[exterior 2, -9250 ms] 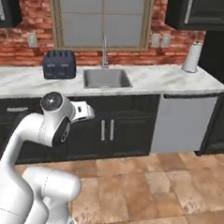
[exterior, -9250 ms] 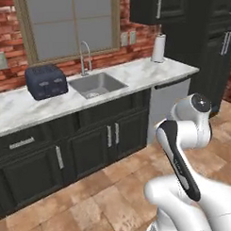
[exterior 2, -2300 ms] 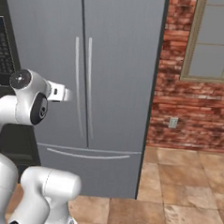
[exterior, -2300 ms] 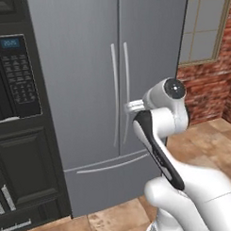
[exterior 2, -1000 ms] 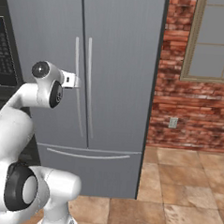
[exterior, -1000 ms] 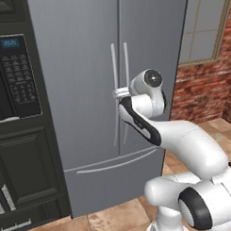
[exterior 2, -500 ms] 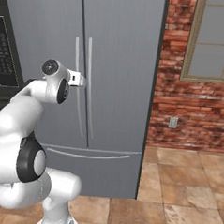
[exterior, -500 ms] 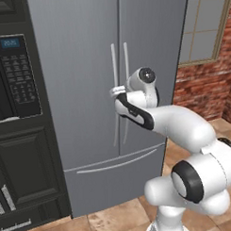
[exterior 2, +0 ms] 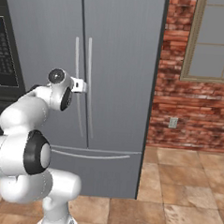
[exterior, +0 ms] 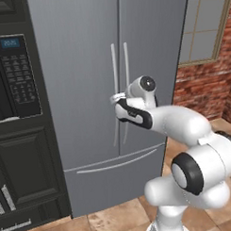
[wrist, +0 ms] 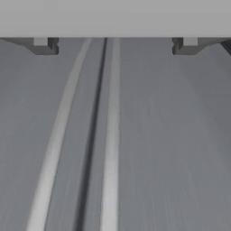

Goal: Retrieve the chicken drumstick from the fridge and place it on the saucepan with marinade on the stove.

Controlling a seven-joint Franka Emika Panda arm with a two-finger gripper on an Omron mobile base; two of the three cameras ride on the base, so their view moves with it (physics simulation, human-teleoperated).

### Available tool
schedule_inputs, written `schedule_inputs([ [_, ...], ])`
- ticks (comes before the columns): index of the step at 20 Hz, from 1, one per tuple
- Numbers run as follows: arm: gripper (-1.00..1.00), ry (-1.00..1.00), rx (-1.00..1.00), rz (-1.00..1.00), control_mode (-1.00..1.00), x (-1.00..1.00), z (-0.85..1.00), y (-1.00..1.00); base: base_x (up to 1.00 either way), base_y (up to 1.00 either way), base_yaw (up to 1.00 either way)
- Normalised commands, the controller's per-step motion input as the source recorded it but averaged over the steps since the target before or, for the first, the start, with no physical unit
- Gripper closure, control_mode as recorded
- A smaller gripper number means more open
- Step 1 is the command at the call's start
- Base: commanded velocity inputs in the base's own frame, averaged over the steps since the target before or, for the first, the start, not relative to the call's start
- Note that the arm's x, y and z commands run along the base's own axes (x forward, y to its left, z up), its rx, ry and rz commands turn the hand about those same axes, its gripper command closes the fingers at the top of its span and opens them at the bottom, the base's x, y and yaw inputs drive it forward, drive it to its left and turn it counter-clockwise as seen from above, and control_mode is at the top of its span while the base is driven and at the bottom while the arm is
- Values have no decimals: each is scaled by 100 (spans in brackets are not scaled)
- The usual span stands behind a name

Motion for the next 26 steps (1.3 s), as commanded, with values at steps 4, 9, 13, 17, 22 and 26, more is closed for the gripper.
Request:
schedule_inputs([
  [4, -100, 0, 0, 0, -100, 29, -4, 0, 0, 0, 0],
  [9, -100, -2, 0, 0, -100, 31, -14, 0, 0, 0, 0],
  [13, -100, -2, 0, 0, -100, 26, -21, 4, 0, 0, 0],
  [17, -100, -2, 0, 0, -100, 34, -16, 13, 0, 0, 0],
  [22, -100, 0, 0, 0, -100, 36, -9, 10, 0, 0, 0],
  [26, -100, 0, 0, 0, -100, 32, -8, 2, 0, 0, 0],
])
